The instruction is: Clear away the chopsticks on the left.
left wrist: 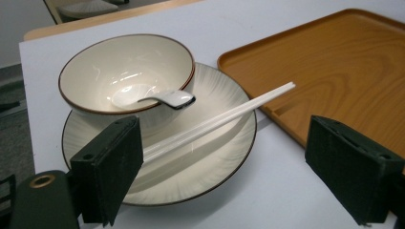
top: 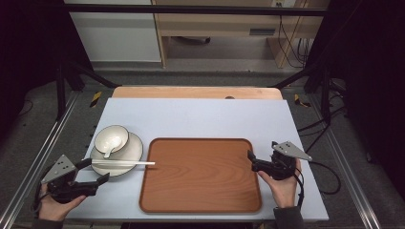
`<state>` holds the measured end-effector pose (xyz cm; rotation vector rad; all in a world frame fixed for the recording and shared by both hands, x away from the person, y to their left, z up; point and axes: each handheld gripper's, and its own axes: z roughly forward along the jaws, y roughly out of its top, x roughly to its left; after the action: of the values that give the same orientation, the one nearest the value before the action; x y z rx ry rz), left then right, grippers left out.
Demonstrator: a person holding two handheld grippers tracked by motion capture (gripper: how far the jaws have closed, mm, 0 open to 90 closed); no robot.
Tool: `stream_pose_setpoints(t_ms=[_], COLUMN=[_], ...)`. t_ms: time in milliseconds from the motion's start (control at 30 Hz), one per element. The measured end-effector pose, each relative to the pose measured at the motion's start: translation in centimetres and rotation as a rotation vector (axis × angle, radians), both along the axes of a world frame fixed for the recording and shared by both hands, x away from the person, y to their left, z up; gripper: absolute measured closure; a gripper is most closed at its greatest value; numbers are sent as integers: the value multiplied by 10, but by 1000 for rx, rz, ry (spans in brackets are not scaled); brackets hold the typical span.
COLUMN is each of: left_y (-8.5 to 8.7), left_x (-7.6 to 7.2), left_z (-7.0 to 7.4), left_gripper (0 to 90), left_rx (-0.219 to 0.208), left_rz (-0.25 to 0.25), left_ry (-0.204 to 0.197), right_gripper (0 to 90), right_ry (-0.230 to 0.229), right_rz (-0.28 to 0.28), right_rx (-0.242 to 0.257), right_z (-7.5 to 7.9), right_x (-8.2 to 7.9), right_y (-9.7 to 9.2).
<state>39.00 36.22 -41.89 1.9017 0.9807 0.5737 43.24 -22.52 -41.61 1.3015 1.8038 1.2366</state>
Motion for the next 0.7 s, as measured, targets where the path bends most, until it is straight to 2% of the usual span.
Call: stream_pose_setpoints(t_ms=[100,167,200,300,433,700], left_y=[-2,-5,-5,-9,-12,-13], left_x=[4,10,10,16,25,35], left_z=[-6,-13,-13,-19,-26,-35], left_gripper=[131,145,150,171,207,265], left_rx=[27,63,63,103,129,153], left_rz=[-3,-2,-2,5,18,26], left_ry=[20,34,34,38,36,44], right_gripper=[65,66,66,67,67,66], right_ry=[2,2,4,6,15,22], right_rz=[4,8,9,10,12,14], right_rx=[2,-1,-1,0,-2,-6], right_z=[0,0,0,-1,-2,-4], right_x=[0,1,1,1,2,4], right_y=[0,1,2,2,3,3])
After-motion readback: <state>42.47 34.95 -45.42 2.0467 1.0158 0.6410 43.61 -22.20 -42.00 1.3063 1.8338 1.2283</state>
